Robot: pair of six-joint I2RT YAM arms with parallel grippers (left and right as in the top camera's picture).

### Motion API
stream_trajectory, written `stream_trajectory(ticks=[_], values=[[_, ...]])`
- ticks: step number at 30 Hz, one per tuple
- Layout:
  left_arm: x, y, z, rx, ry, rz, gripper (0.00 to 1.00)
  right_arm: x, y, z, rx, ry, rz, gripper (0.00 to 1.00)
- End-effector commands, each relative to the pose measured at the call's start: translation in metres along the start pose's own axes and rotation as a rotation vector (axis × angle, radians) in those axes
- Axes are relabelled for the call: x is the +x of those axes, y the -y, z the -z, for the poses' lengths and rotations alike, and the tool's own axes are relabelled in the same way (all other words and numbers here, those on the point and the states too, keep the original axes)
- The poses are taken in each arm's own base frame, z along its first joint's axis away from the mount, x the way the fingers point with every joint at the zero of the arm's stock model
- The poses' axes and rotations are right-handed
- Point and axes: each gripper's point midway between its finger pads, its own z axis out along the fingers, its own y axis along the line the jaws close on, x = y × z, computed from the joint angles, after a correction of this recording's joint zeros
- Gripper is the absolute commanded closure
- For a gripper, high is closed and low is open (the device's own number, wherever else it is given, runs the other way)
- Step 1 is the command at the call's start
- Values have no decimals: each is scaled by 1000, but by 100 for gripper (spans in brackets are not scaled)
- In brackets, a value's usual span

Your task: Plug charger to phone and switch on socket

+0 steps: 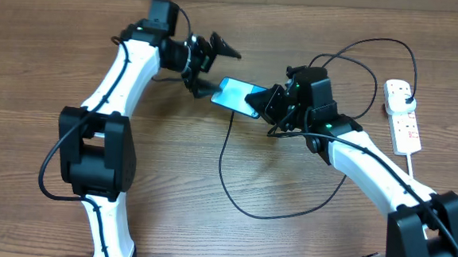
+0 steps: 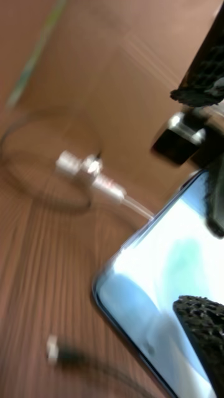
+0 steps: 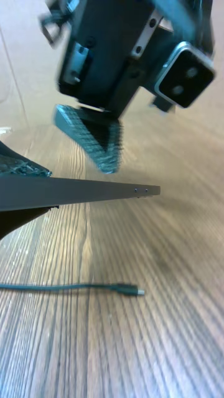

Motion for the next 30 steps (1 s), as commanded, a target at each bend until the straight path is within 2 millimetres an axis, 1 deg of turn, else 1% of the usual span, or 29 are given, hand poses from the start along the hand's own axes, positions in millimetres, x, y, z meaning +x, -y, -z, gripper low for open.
stream_trajectory(ticks=[1,5,8,11,14,16,18,20,23,27,30], values=[[31,46,21,234,-187,-205,1,-20,-36,26,-109,58,39,96],[33,52,29,279,-212,-223,0,-48,-49,42,-160,162,65,96],[35,53,31,284,-234,-160,0,-69,-55,54,-186,250,45,96],[35,53,31,281,-238,-132,0,-88,-61,64,-213,323,-7,96],[34,53,31,280,-236,-133,0,-99,-67,70,-231,370,-90,96],[33,54,31,280,-231,-143,0,-103,-69,71,-245,382,-154,96],[31,56,30,287,-214,-199,0,-103,-71,71,-265,382,-251,96],[25,58,29,287,-181,-255,7,-101,-72,69,-283,378,-373,96],[17,57,25,258,-130,-275,8,-101,-75,67,-319,376,-532,96],[9,53,21,224,-84,-257,7,-102,-83,67,-361,400,-606,96],[6,55,21,223,-71,-228,7,-98,-87,64,-362,423,-607,96]])
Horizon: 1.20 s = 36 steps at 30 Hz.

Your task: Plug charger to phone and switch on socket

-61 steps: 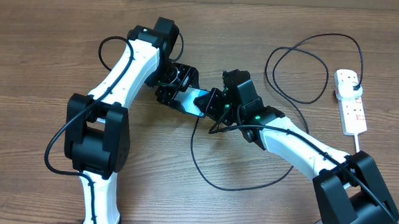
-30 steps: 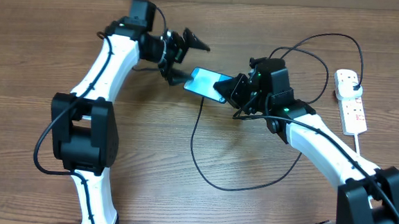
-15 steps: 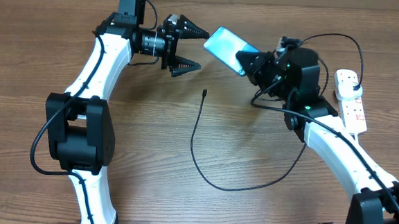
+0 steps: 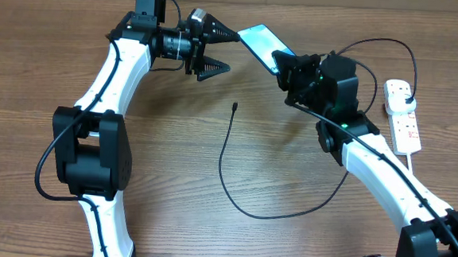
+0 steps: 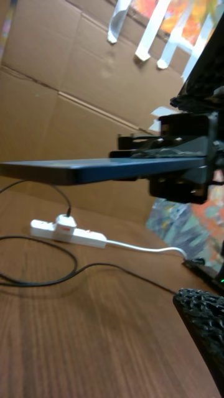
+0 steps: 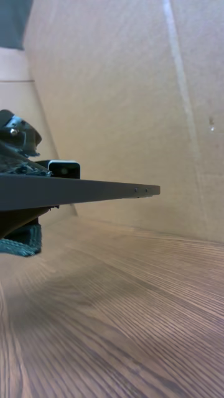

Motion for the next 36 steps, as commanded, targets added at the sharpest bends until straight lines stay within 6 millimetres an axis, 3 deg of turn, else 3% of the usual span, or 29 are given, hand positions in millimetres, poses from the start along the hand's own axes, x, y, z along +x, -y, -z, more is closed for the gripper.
stream_trajectory(ticks=[1,6,8,9,11,26,36], values=[[-6,11,-1,-10,39,6,7,9,-43,8,-111,40,-55,96],[-13,24,-1,28,53,-3,9,24,-38,2,-105,35,-75,96],[-15,28,0,37,58,4,14,30,-40,0,-118,27,-70,96],[-15,29,0,40,59,16,24,33,-43,-2,-139,16,-65,96],[-15,29,0,40,59,29,29,36,-44,-4,-148,9,-70,96],[-16,29,0,41,64,109,50,73,-35,-9,-131,-38,-66,96],[-18,28,0,36,73,109,75,76,-32,-10,-124,-26,-64,96]])
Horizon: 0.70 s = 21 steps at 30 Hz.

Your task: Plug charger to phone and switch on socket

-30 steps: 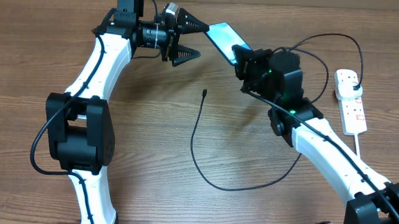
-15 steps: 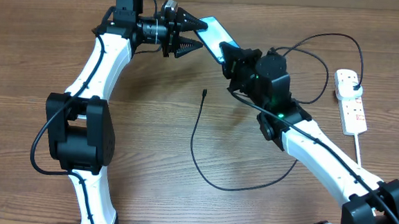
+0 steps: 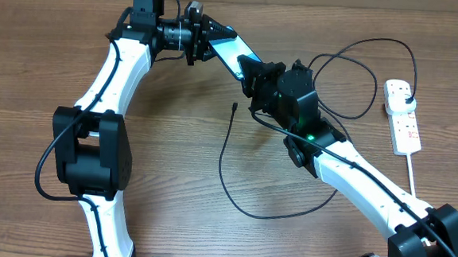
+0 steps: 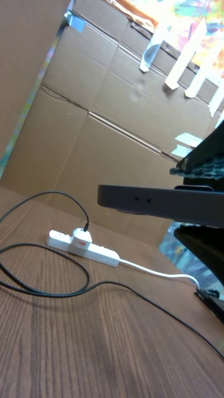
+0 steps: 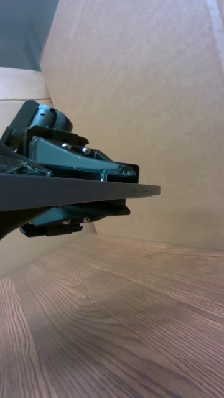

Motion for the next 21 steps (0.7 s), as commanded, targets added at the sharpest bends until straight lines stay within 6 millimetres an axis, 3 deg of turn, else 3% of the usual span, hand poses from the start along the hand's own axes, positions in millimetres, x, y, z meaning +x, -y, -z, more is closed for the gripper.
stream_trajectory(ticks=[1,9,13,17,21], values=[[3,11,-1,5,6,-28,77,5,-27,2,-63,6,0,96],[3,10,-1,4,9,-27,85,4,-25,1,-54,9,-1,96],[2,10,-1,3,10,-24,95,4,-25,1,-53,9,-1,96],[1,10,-1,0,19,-3,96,4,-25,1,-54,9,-1,96],[-1,9,-1,-4,32,-2,96,4,-25,1,-54,9,-1,85]])
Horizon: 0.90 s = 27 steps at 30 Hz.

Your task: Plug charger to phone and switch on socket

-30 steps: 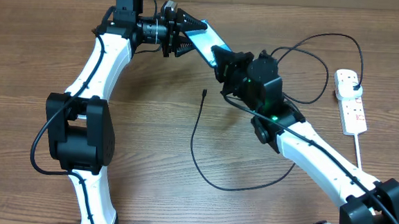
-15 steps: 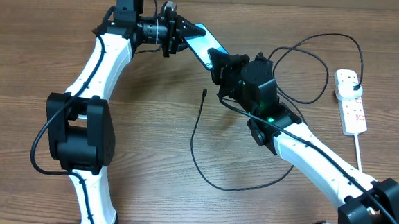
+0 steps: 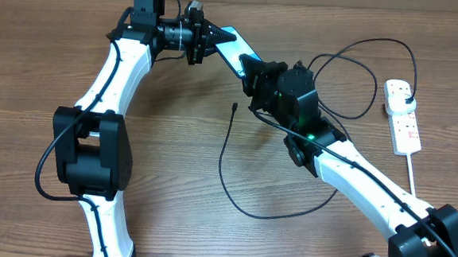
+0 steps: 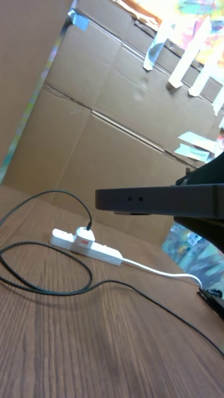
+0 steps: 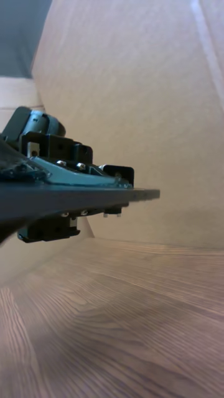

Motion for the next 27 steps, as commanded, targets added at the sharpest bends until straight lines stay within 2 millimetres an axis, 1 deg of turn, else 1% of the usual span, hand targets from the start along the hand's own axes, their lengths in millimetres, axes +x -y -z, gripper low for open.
stream_trajectory(ticks=[1,3,6,9,10,14,16,17,19,21,24,27], values=[[1,10,-1,1,18,-10,96,8,-23,2,-53,-9,41,83],[1,10,0,0,20,-10,96,8,-23,2,-53,-9,41,79],[-2,9,0,-4,32,-22,96,8,-23,2,-53,-9,41,67],[-5,8,1,-11,53,-69,96,7,-24,2,-54,-8,41,62],[-7,8,2,-12,57,-89,96,7,-23,2,-53,-7,46,59],[-12,7,10,-11,69,-219,96,6,-23,2,-50,-14,157,38],[-15,6,16,-14,77,-287,96,5,-21,2,-38,-34,236,33],[-16,3,19,-20,81,-310,96,2,-18,2,-22,-43,276,30],[-19,-3,27,-34,90,-339,96,-5,-11,3,18,-58,329,27],[-23,-11,36,-55,104,-348,96,-18,0,5,72,-66,372,24],[-29,-27,53,-102,129,-341,96,-37,15,10,151,-86,429,20],[-30,-43,69,-145,134,-358,96,-49,30,17,220,-127,481,15]])
